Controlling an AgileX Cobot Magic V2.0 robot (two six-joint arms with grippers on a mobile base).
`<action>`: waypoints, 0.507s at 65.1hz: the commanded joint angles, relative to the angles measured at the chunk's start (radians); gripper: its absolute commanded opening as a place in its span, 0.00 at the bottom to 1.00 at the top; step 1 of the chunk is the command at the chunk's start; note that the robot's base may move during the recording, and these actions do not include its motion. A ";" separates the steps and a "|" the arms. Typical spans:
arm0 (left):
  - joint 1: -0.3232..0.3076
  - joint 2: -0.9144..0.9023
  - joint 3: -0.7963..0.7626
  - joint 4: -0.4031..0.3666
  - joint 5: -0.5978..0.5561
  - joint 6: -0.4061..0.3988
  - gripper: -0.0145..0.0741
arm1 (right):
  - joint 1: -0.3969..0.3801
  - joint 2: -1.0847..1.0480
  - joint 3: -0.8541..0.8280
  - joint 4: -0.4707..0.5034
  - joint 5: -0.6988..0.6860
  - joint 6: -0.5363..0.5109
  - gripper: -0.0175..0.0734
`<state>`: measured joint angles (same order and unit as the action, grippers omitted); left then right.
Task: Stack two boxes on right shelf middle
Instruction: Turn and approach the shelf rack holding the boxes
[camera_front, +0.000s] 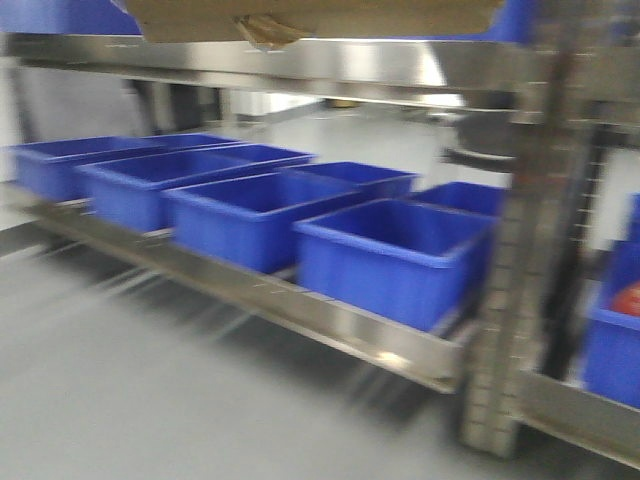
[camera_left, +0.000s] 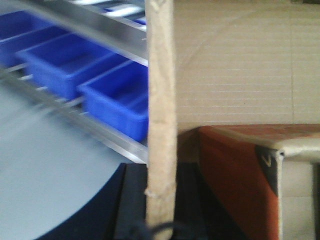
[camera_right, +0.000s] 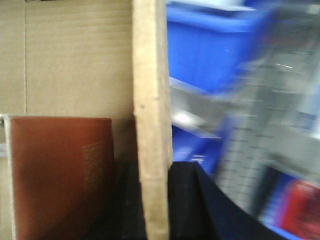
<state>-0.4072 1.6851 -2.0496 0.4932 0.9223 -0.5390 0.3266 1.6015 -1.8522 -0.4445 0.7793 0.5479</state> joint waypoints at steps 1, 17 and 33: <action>0.007 -0.010 -0.010 0.011 -0.028 -0.006 0.04 | -0.005 -0.020 -0.013 -0.031 -0.071 0.004 0.02; 0.007 -0.010 -0.010 0.011 -0.028 -0.006 0.04 | -0.005 -0.020 -0.013 -0.031 -0.071 0.004 0.02; 0.007 -0.010 -0.010 0.011 -0.028 -0.006 0.04 | -0.005 -0.020 -0.013 -0.031 -0.071 0.004 0.02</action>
<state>-0.4072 1.6851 -2.0496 0.4932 0.9204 -0.5390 0.3248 1.6015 -1.8522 -0.4462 0.7793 0.5479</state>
